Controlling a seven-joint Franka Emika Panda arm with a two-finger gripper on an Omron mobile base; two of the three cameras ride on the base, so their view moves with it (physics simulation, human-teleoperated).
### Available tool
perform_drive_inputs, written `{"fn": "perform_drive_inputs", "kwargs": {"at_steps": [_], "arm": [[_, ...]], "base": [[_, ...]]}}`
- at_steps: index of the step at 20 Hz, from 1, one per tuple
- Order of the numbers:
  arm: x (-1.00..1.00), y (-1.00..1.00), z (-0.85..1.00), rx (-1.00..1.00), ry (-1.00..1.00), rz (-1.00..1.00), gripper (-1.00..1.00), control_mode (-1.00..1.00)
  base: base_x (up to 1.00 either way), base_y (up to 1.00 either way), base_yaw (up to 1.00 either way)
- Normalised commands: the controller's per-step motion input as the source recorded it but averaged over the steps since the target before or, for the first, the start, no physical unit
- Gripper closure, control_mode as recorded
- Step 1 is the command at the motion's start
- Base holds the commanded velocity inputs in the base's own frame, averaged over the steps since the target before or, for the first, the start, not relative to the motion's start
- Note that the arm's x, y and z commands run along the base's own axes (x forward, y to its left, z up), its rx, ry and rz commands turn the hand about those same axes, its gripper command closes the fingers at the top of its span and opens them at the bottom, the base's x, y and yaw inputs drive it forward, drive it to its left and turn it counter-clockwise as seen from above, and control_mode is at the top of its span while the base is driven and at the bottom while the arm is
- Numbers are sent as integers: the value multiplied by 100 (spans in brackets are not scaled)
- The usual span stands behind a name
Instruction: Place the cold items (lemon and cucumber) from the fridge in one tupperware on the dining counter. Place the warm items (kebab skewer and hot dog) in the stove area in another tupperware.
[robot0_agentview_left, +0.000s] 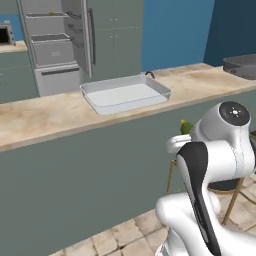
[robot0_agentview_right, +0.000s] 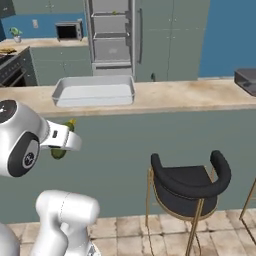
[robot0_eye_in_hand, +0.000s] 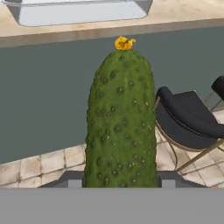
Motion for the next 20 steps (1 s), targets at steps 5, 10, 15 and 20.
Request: {"fn": "perform_drive_inputs", "kwargs": {"at_steps": [5,10,15,20], "arm": [[0,0,0,0,0,0,100,100],[0,0,0,0,0,0,100,100],[0,0,0,0,0,0,100,100],[0,0,0,0,0,0,100,100]], "base": [[59,0,-1],[49,0,0],[38,-13,5],[39,-1,1]]}}
